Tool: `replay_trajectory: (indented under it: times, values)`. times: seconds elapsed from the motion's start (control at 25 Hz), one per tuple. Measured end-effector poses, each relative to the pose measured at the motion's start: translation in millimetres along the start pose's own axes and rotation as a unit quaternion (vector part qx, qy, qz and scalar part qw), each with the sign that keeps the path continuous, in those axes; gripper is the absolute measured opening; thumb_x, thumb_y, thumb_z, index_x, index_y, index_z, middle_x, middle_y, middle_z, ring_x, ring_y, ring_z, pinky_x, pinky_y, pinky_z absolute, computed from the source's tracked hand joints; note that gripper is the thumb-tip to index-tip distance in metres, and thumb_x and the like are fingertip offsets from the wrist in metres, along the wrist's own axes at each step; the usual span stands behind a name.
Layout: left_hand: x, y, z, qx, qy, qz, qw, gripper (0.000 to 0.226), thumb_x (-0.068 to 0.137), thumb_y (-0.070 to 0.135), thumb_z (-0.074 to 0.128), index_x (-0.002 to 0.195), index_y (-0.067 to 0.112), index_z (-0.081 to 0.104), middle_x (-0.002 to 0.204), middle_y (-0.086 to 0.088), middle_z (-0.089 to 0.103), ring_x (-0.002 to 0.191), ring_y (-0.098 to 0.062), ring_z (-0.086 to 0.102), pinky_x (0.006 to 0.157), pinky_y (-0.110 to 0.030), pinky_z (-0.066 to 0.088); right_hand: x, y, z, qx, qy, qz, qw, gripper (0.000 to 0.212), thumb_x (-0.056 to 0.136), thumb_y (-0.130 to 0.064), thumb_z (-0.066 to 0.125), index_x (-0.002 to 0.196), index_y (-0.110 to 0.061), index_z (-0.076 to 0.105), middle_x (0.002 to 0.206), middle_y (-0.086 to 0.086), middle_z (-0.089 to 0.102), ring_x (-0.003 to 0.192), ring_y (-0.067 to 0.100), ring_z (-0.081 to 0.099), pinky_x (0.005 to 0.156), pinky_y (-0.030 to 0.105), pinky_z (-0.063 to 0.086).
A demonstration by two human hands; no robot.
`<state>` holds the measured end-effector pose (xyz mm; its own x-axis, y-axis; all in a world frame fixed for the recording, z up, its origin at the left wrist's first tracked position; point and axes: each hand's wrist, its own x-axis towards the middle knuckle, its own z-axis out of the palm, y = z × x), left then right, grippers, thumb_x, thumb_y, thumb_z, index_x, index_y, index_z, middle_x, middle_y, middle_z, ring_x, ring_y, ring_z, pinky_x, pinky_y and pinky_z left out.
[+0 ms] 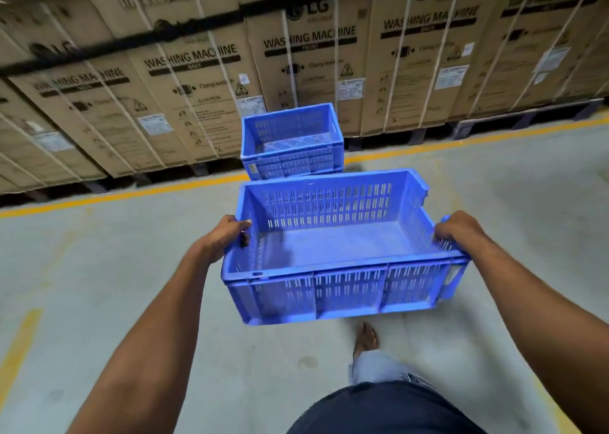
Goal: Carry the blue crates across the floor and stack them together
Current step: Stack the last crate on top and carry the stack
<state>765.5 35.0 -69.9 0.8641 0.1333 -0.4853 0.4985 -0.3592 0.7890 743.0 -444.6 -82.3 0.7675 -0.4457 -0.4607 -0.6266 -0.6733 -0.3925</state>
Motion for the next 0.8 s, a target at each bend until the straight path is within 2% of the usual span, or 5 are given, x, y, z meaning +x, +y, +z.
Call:
replay_trajectory:
  times: [0.2, 0.32, 0.4, 0.6, 0.8]
  values:
    - [73, 40, 23, -0.064, 0.034, -0.004, 0.997, 0.024, 0.099, -0.001, 0.055, 0.078, 0.008, 0.048, 0.064, -0.008, 0.044, 0.049, -0.015, 0.044, 0.054, -0.025, 0.044, 105, -55, -18, 0.010, -0.013, -0.011, 1.000, 0.019, 0.078, -0.016, 0.075, 0.072, -0.004, 0.062, 0.093, 0.022, 0.069, 0.083, 0.033, 0.065, 0.069, 0.031, 0.043]
    - [119, 66, 30, -0.034, 0.082, -0.025, 0.996, 0.034, 0.104, 0.014, 0.052, 0.071, 0.007, 0.047, 0.063, -0.011, 0.044, 0.039, -0.014, 0.040, 0.054, -0.029, 0.038, 157, -108, -40, 0.000, 0.007, -0.038, 0.999, 0.026, 0.079, -0.020, 0.076, 0.070, -0.007, 0.056, 0.090, 0.018, 0.063, 0.085, 0.034, 0.063, 0.070, 0.032, 0.042]
    - [150, 81, 25, 0.018, 0.102, -0.043, 0.994, 0.038, 0.103, 0.012, 0.049, 0.066, 0.005, 0.047, 0.060, -0.013, 0.048, 0.044, -0.022, 0.043, 0.057, -0.031, 0.038, 183, -145, -50, -0.017, 0.006, -0.042, 0.999, 0.027, 0.078, -0.017, 0.075, 0.068, -0.009, 0.051, 0.090, 0.016, 0.060, 0.080, 0.031, 0.057, 0.070, 0.032, 0.041]
    - [255, 125, -24, 0.084, 0.102, -0.070, 0.989, 0.019, 0.094, 0.001, 0.044, 0.076, 0.001, 0.048, 0.055, -0.015, 0.049, 0.047, -0.026, 0.044, 0.052, -0.030, 0.038, 256, -250, -53, -0.074, 0.002, -0.067, 0.995, 0.017, 0.081, -0.014, 0.065, 0.085, -0.004, 0.051, 0.090, 0.014, 0.053, 0.083, 0.031, 0.055, 0.070, 0.030, 0.043]
    - [373, 164, -85, 0.126, 0.104, -0.043, 0.986, 0.028, 0.097, 0.006, 0.047, 0.069, 0.004, 0.048, 0.047, -0.013, 0.049, 0.048, -0.027, 0.046, 0.060, -0.032, 0.041, 316, -345, -41, -0.071, -0.007, -0.080, 0.994, 0.020, 0.079, -0.015, 0.066, 0.074, -0.008, 0.048, 0.082, 0.012, 0.056, 0.075, 0.031, 0.055, 0.060, 0.030, 0.039]
